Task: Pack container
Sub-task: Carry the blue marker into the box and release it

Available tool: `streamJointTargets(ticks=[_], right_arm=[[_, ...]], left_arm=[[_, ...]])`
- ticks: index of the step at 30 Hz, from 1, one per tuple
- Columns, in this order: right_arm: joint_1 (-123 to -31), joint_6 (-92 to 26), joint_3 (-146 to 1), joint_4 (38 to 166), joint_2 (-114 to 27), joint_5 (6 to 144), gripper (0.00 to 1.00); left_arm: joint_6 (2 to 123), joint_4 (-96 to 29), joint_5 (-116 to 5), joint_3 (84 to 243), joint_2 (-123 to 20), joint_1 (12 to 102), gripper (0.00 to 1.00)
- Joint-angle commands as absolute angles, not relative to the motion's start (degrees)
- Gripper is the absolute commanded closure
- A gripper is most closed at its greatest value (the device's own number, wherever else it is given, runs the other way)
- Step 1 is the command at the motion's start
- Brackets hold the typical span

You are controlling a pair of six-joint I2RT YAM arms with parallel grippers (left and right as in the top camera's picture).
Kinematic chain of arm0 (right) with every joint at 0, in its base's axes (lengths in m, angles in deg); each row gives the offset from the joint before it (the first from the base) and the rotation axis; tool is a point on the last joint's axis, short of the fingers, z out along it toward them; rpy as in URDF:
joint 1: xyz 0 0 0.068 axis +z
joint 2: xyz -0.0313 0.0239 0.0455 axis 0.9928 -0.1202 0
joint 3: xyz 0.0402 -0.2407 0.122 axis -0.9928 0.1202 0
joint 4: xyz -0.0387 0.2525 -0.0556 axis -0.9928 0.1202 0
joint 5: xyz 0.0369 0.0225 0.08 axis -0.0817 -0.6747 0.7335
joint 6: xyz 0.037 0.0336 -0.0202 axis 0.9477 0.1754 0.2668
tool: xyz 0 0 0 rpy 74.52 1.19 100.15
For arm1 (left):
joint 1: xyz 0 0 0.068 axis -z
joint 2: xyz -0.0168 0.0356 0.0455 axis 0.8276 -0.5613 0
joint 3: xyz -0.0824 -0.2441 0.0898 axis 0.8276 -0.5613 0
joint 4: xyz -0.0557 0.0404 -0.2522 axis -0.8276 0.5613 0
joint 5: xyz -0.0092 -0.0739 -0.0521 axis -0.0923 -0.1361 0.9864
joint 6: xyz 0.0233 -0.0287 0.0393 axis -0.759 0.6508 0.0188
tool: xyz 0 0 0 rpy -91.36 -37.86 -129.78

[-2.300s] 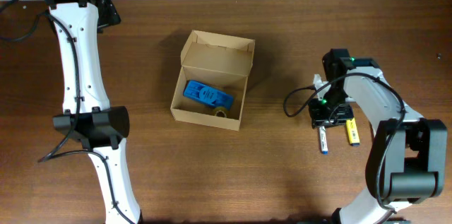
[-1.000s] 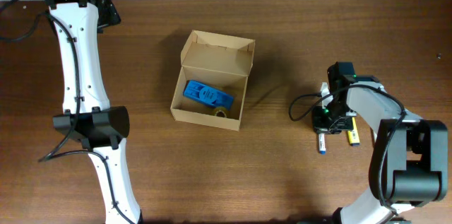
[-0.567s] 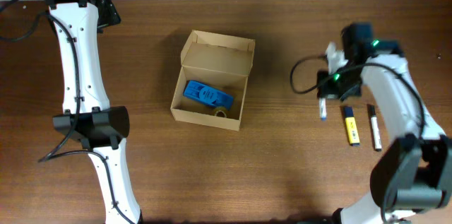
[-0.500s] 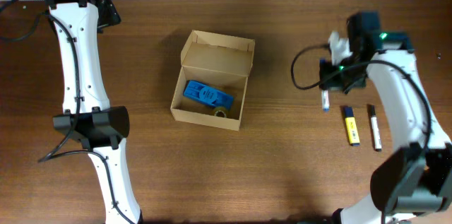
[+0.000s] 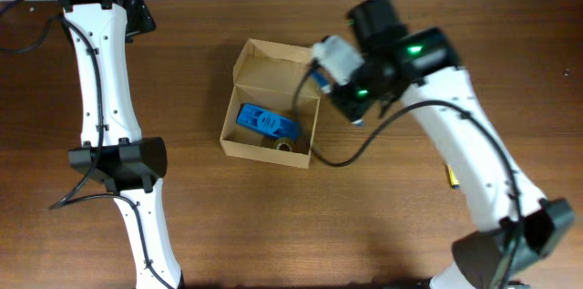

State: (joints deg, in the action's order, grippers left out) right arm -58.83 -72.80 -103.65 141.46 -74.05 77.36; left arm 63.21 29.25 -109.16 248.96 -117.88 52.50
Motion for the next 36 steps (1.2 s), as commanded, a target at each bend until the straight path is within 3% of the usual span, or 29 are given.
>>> streamJointTargets(ticks=[1, 20, 36], right_arm=[[-54.93, -75.11, -104.38, 139.32, -78.42, 76.12, 0.96], [-47.07, -76.99, -104.42, 128.80, -88.10, 77.01, 0.96], [-45.43, -80.93, -104.42, 128.52, -94.75, 76.84, 0.96]], left_arm=[[62.36, 29.40, -109.18, 249.84, -115.72, 52.32, 0.01], [62.36, 29.40, -109.18, 249.81, -115.72, 52.32, 0.00], [62.36, 29.40, -109.18, 249.81, -115.72, 52.32, 0.01]])
